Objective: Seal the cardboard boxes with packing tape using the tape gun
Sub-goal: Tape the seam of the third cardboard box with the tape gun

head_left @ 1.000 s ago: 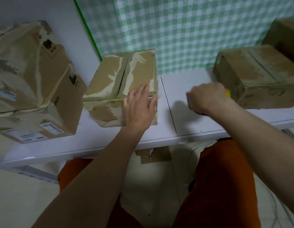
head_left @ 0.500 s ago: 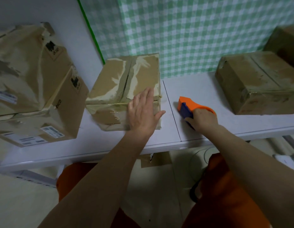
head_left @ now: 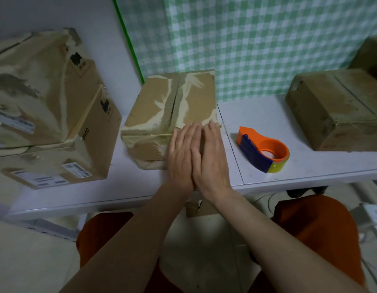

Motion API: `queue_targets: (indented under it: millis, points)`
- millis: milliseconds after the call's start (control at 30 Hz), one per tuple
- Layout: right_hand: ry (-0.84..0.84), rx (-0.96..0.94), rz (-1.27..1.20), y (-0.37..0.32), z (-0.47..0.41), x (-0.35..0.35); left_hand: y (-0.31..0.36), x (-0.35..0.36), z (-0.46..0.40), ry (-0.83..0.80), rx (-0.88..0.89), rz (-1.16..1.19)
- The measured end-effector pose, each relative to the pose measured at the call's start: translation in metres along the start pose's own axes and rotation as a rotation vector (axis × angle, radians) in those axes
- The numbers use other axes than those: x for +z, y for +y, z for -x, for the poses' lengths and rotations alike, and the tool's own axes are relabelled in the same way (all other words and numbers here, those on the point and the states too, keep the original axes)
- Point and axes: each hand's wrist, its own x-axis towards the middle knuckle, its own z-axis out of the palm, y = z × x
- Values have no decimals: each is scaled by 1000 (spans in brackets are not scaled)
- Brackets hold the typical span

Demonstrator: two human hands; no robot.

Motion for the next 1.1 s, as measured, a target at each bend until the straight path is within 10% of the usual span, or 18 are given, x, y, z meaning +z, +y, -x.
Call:
queue_targets:
  millis: [700,900,1100]
  points:
    - [-67,568,-505,10,-56,-8,-6,-37,-3,-182,-75,326]
    - [-225,512,-498,17,-64,-26,-46,-62,9,137,-524,315]
    - [-36,562,-544,16,-63,-17,-80,-64,17,31,-799,634]
